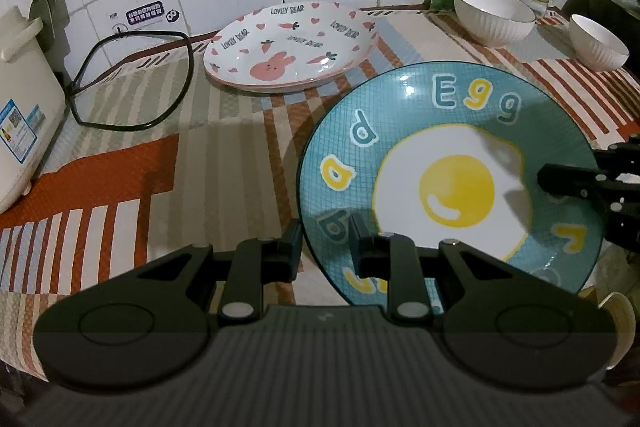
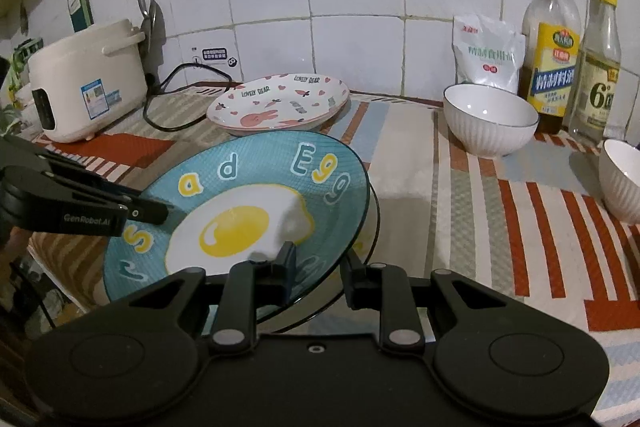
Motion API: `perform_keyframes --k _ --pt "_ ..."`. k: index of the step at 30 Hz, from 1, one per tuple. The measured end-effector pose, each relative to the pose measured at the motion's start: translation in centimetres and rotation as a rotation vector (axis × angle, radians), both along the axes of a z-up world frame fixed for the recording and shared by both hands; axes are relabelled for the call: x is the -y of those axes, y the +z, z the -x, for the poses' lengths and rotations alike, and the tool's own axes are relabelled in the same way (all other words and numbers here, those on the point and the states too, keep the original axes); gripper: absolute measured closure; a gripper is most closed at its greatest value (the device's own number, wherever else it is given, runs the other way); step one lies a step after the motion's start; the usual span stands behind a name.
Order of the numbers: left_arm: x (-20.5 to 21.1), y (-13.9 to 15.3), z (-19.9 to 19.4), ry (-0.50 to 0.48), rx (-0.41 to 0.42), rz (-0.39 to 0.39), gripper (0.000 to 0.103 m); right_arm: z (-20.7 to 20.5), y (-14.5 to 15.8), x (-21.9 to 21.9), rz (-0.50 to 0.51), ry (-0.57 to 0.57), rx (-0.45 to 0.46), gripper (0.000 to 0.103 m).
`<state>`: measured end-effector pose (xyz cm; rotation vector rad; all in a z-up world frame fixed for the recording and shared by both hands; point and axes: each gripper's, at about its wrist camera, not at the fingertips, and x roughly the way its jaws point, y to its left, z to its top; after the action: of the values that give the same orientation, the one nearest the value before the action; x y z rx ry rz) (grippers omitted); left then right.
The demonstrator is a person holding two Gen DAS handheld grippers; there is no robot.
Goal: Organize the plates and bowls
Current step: 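Carry the blue Egg plate over the white plate and lower it on top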
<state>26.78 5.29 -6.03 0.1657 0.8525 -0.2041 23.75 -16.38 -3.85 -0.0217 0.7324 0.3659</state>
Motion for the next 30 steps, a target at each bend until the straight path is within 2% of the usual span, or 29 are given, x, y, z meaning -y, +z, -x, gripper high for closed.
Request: perform_keyframes --k 5,16,22,27,30 --pt "0.2 -0.1 -0.3 0.006 -0.002 -0.005 0.08 -0.3 -0.1 -0.4 0.034 0.002 0.016 0.074" --pt "0.7 0.4 0.7 -0.018 0.066 -0.046 0.081 0.3 -0.6 -3.1 0.26 -0.027 0.084 0.063" --pt "0.9 0.6 1.0 -0.019 0.088 -0.054 0.083 0.1 -1.0 -2.6 0.253 -0.029 0.066 0.063" --pt "0.8 1.3 1.9 -0.049 0.133 -0.031 0.083 1.1 -0.5 -1.2 0.183 -0.01 0.111 0.062" --pt "0.8 2.0 3.0 -0.076 0.159 -0.003 0.081 2.1 1.0 -0.2 0.114 0.012 0.133 0.055"
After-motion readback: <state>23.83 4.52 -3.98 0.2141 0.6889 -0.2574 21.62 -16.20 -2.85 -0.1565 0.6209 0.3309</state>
